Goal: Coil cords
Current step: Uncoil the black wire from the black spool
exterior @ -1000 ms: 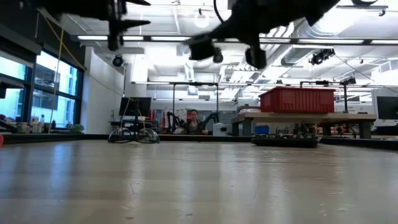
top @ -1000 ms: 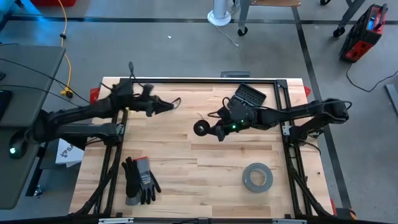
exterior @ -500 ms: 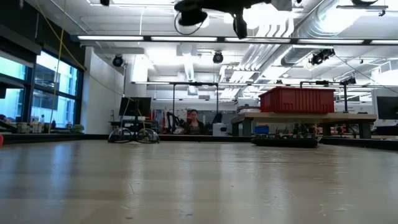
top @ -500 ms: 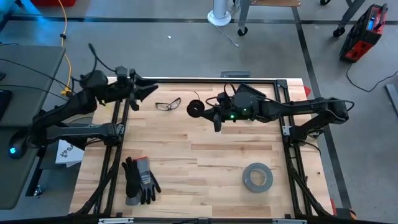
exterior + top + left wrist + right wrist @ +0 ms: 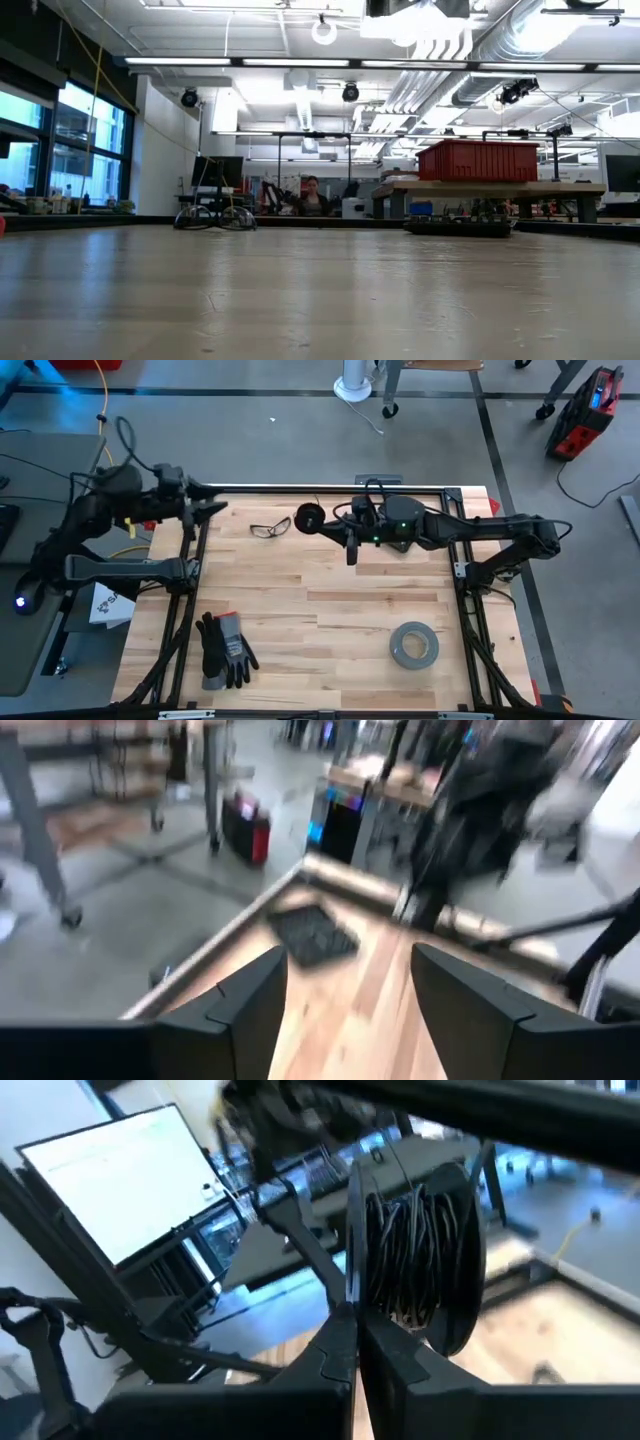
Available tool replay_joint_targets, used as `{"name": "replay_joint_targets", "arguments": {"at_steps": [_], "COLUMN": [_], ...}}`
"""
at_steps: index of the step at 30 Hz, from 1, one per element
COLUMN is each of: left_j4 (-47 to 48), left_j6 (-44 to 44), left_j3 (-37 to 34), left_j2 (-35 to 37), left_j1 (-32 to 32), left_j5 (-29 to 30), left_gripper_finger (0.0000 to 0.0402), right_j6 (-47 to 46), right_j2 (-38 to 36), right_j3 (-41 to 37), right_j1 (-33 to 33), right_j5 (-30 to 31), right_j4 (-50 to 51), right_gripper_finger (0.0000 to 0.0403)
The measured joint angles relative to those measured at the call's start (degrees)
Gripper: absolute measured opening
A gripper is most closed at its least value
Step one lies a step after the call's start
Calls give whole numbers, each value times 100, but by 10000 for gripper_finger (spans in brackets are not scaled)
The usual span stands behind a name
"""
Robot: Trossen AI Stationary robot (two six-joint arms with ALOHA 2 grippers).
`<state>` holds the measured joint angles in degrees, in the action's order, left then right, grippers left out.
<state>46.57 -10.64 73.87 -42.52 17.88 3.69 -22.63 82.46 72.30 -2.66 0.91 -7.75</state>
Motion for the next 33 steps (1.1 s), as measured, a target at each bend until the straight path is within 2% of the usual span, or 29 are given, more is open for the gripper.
{"name": "replay_joint_targets", "arguments": {"at_steps": [4,9,11,14,17,21,24,30,33], "left_j4": [115,-550,-851,-1473,-1682,-1420,-1520,-1664,-2040], "left_j6": [-150,846,1266,1422,1432,1282,1020,453,16], "left_j3": [0,0,-2,0,-2,-2,-2,-2,0], "left_j2": [-245,-767,-1003,-1349,-1538,-1453,-1304,-1183,-1183], "left_j1": [-160,-355,-403,-485,-585,-644,-650,-735,-793], "left_j5": [269,310,347,168,-40,6,-48,-366,-790], "left_gripper_finger": [220,221,221,221,221,221,221,221,221], "right_j6": [630,1186,1174,807,677,858,918,867,852], "right_j2": [100,398,580,781,822,798,797,789,776], "right_j3": [315,690,856,1140,1347,1520,1596,1625,1625], "right_j1": [0,-7,-41,-140,-164,-205,-223,-221,-219], "right_j5": [4,232,28,-550,-439,-469,-709,-1006,-1256], "right_j4": [12,99,-27,-98,-113,-15,4,-41,-123], "right_gripper_finger": [0,0,0,0,0,0,0,0,0]}}
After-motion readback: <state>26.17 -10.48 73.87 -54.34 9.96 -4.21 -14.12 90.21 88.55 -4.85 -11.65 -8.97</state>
